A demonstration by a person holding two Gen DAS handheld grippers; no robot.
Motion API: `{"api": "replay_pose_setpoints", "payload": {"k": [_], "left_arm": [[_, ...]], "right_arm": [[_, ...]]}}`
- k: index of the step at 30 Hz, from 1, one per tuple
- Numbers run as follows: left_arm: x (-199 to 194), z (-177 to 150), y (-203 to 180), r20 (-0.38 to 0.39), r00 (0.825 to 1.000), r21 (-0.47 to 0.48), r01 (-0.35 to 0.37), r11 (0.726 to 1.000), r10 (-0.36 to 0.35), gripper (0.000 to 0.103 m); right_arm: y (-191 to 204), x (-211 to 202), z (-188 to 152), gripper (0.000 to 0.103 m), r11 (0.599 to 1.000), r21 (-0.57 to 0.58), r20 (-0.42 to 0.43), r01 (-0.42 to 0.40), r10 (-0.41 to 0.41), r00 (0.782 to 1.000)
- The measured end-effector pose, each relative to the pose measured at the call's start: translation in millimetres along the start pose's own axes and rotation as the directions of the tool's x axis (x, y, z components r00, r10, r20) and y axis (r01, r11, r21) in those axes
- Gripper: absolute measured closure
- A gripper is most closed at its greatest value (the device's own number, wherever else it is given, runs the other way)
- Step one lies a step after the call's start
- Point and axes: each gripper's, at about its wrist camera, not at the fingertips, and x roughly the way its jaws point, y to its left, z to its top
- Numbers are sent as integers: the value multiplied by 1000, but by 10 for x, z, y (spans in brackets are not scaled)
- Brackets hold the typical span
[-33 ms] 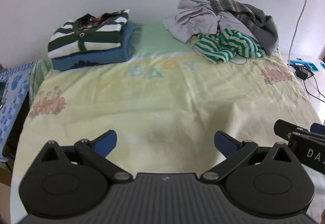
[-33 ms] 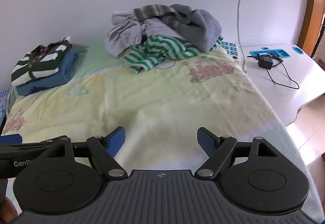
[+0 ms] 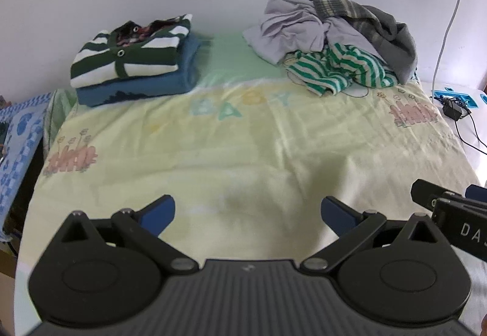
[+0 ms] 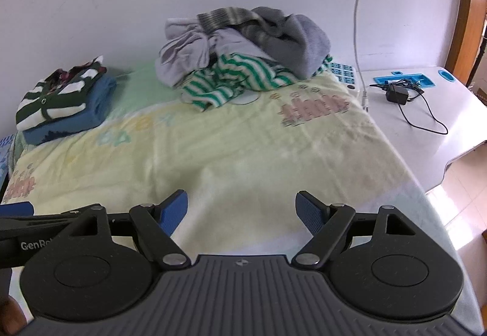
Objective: Fold clothes
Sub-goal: 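Move both grippers toward the clothes pile on the bed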
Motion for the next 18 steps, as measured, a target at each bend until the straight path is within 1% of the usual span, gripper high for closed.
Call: {"api": "replay_pose_setpoints", "payload": {"k": [3, 6, 7, 10, 18], "left_arm": [[-36, -44, -43, 18, 1000, 12, -10, 1000, 10, 1], [-56, -47, -465, 31, 999, 22, -38, 999, 38, 1], [-71, 3, -483, 27, 999, 6, -28, 1000, 27, 1], [-76, 84, -529, 28, 1000, -2, -12, 1000, 12, 1], [-109, 158, -632, 34, 999, 14, -15, 1000, 15, 1]], "right_arm": [[-96, -7, 64, 22, 1000, 1, 7, -5, 5, 1000], [-193, -13, 127, 22, 1000, 1, 13, -10, 10, 1000], [-225, -15, 148, 22, 1000, 1, 16, -12, 12, 1000], [-321, -22, 212, 22, 1000, 2, 22, -17, 17, 1000], [-376, -86, 306, 22, 1000, -13, 59, 8, -7, 998]]}}
